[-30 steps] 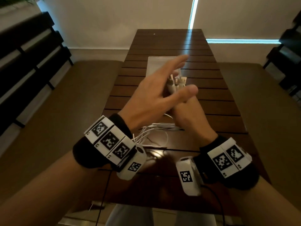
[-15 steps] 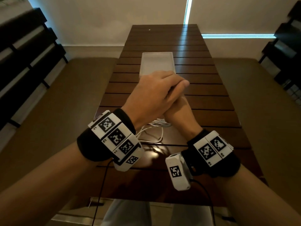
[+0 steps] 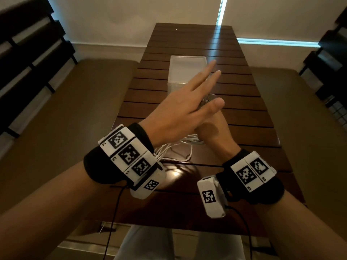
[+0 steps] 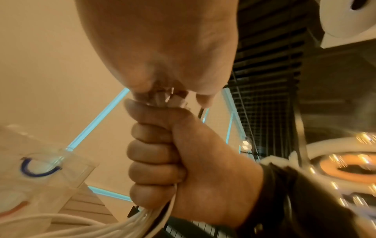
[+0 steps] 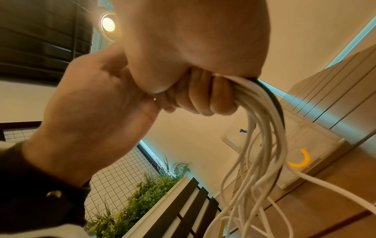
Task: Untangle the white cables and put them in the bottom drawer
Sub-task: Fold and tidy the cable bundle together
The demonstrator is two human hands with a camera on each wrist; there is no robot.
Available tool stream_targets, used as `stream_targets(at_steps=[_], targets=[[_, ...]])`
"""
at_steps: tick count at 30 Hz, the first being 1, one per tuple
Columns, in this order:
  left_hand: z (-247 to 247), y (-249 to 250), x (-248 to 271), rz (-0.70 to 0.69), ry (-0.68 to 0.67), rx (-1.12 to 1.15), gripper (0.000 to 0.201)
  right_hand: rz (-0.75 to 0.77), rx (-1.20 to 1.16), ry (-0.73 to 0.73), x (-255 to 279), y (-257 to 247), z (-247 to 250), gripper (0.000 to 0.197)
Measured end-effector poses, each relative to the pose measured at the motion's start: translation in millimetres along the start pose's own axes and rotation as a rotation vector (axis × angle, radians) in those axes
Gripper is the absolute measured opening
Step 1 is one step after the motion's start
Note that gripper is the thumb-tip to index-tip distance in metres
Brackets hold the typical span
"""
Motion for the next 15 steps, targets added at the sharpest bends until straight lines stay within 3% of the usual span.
stream_targets(at_steps=[3,5,7,10,12,15], targets=[[13,-20,7,0.029,0.148,0.548,0.063,-0.049,-0.005,0.018,-8,7,5,0.017],[0,-45,15,0.181,0.113,0.679,0.073,-0.107,-0.06,-0.02,-6,4,10,0.02],[-31,-60,24,0.301,-0.085,0.663,0.062,-0.088,-0.23,0.009,-7,-4,20,0.048],[-56,-67,34,0.3,-0.268,0.302,0.012,-0.097,-0.454,-0.106,-7,-16,14,0.065],[-58,-77,37,0.319,-0.313,0.162,0.013,-0.143,-0.543,-0.185,-6,-14,6,0.062],[-49,-91,47,0.409,-0.354,0.157,0.032,-0.147,-0.609,-0.186,-2,-9,2,0.058]])
Point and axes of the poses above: each hand's wrist, its own x-axis away from the middle knuckle, its own z-axis out of the back of the hand, y = z × x, the point moved 8 cm from there along -x, towards the middle knuckle, and after that the axes turned 9 degrees about x, right-handed, at the moved point
